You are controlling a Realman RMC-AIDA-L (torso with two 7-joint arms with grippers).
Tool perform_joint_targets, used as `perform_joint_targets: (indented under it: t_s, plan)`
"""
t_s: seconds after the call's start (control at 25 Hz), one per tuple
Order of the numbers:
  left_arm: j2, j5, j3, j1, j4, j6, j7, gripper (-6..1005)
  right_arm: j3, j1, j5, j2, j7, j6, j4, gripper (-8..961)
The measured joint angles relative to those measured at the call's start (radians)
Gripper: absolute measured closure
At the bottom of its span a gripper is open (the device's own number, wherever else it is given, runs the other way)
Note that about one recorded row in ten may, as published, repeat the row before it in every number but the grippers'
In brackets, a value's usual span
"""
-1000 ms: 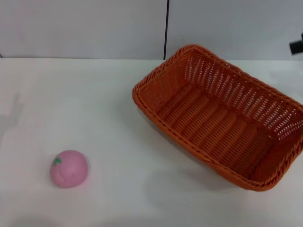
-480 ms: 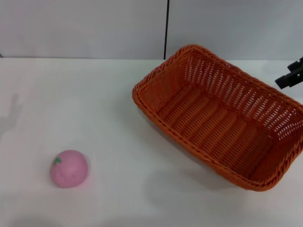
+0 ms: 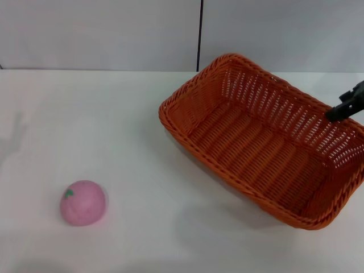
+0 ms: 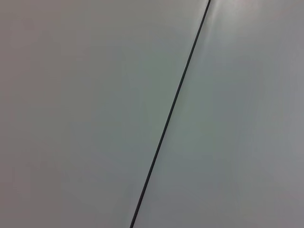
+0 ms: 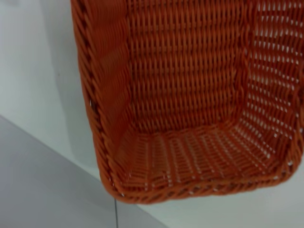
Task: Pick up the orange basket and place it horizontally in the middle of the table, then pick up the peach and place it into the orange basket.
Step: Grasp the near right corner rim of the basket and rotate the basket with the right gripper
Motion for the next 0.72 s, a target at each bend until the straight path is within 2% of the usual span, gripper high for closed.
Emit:
perform_joint_targets:
  t_s: [0.12,0.36,0.72]
  plan:
    - [0.000,0.002,0.000,-0.001,0.000,0.000,0.000,178,-0.010,0.003,-0.002,0.003,0.000,0.035,0.048,412]
    - [0.000,0.003,0.000,0.001,0.000,0.001,0.000,179,-0.039,0.007,-0.007,0.022,-0.002,0.109,0.139,427]
    - [0.000,0.005,0.002,0.004,0.000,0.002,0.000,179,-0.030,-0.002,-0.006,0.028,-0.002,0.133,0.144,448]
